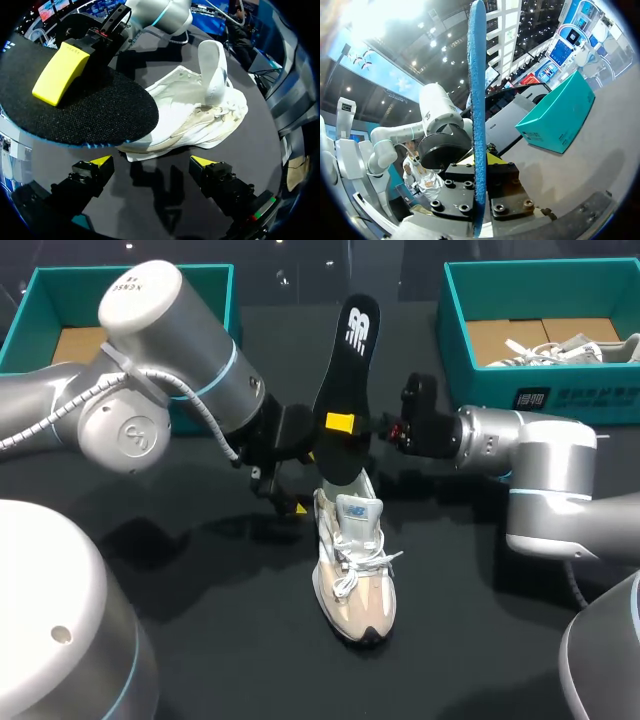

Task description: Take the shoe out of the shoebox, open the shoe tongue, remove and reinsert the insole, then place the shoe into the shoebox

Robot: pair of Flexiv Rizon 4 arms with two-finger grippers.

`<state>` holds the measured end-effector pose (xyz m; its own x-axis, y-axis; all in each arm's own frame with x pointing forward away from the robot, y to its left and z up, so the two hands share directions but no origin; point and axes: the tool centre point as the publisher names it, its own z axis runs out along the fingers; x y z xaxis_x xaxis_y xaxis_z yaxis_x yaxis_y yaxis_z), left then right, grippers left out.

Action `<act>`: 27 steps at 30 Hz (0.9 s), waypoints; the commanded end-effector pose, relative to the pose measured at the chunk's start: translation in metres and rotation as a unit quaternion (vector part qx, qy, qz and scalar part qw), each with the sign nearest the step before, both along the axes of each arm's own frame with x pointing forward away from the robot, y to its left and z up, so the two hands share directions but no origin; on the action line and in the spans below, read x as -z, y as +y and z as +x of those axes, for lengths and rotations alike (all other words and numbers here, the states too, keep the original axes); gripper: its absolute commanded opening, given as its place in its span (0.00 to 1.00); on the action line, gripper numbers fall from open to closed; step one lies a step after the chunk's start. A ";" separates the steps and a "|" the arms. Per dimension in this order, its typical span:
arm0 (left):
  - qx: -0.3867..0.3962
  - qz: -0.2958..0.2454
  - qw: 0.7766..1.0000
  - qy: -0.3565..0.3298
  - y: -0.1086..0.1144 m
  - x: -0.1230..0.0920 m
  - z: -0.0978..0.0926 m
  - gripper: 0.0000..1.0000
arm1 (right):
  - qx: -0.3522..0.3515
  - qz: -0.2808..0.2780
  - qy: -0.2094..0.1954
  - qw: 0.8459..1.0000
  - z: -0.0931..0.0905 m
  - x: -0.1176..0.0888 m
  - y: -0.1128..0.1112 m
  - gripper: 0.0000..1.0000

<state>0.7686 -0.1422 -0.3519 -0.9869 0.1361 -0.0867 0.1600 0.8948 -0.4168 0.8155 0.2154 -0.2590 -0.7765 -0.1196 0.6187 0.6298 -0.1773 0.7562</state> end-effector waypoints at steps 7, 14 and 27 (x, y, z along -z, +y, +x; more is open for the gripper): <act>0.005 0.001 1.000 0.002 -0.005 0.002 0.003 1.00 | 0.008 -0.005 -0.004 1.000 -0.003 -0.001 0.000 0.00; 0.005 0.001 1.000 0.002 -0.005 0.002 0.003 1.00 | 0.006 -0.027 -0.033 0.999 -0.005 -0.001 0.004 0.00; 0.005 0.001 1.000 0.002 -0.005 0.002 0.003 1.00 | -0.011 -0.048 -0.083 0.995 -0.008 -0.003 0.003 0.00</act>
<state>0.7714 -0.1468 -0.3539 -0.9860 0.1452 -0.0822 0.1664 0.8931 -0.4179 0.8084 0.2209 -0.2562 -0.8661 -0.0839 0.4928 0.4991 -0.0902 0.8618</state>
